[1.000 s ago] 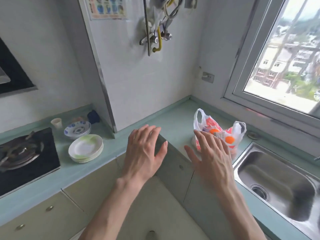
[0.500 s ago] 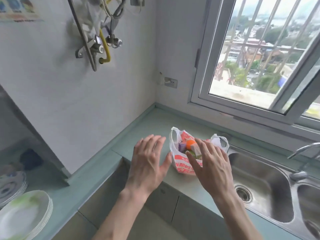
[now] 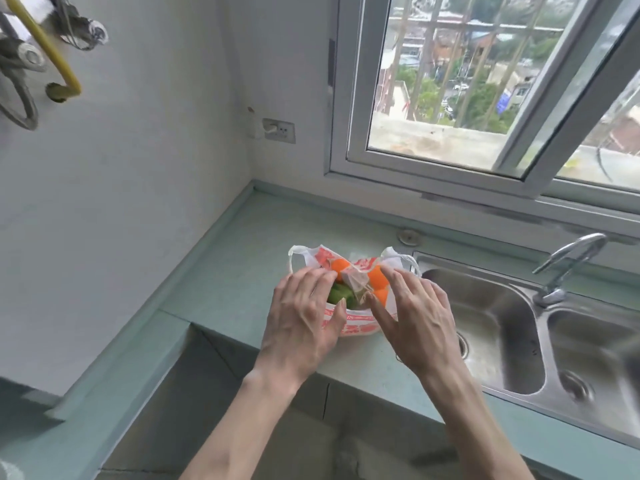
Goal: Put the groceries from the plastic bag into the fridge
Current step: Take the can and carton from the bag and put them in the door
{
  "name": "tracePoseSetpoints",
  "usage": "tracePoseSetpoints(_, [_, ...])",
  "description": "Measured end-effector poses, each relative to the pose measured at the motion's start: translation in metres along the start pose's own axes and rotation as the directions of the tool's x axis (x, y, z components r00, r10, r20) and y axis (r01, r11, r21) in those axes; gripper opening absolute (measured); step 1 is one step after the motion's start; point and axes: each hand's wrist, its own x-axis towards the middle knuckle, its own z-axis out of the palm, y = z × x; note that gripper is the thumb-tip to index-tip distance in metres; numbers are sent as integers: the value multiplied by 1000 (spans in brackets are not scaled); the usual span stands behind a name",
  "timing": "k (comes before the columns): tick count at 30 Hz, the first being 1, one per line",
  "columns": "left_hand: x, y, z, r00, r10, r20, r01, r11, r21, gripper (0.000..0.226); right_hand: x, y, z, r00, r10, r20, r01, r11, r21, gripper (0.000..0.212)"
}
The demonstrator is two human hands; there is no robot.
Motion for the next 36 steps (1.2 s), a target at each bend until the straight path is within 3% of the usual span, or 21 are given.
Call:
tracePoseSetpoints(11, [49,6,58,991,-52,120,52,999,1,45,52,20,50,994,-13,106,4,996,86,33])
tracePoseSetpoints(13, [57,2,70,987,-72,142,70,997,17,46,59,24,61,985,-26,169,8,994,108,38])
tracePoseSetpoints(16, [69,-7,85,976,-131,175,126,991,41,42,70,30,75,924,-61,377,19,993,116,55])
tracePoseSetpoints(23, [86,-7,100,970,-180,161,174,983,53,39,96,40,110,758,-95,645,62,995,73,49])
tracePoseSetpoints(29, [101,-14,117,955,-208,211,208,978,26,39,121,45,139,713,-92,695,12,993,120,50])
tracePoseSetpoints(36, [119,-30,139,935,-194,296,207,978,-11,35,146,57,153,748,-114,653,108,993,49,58])
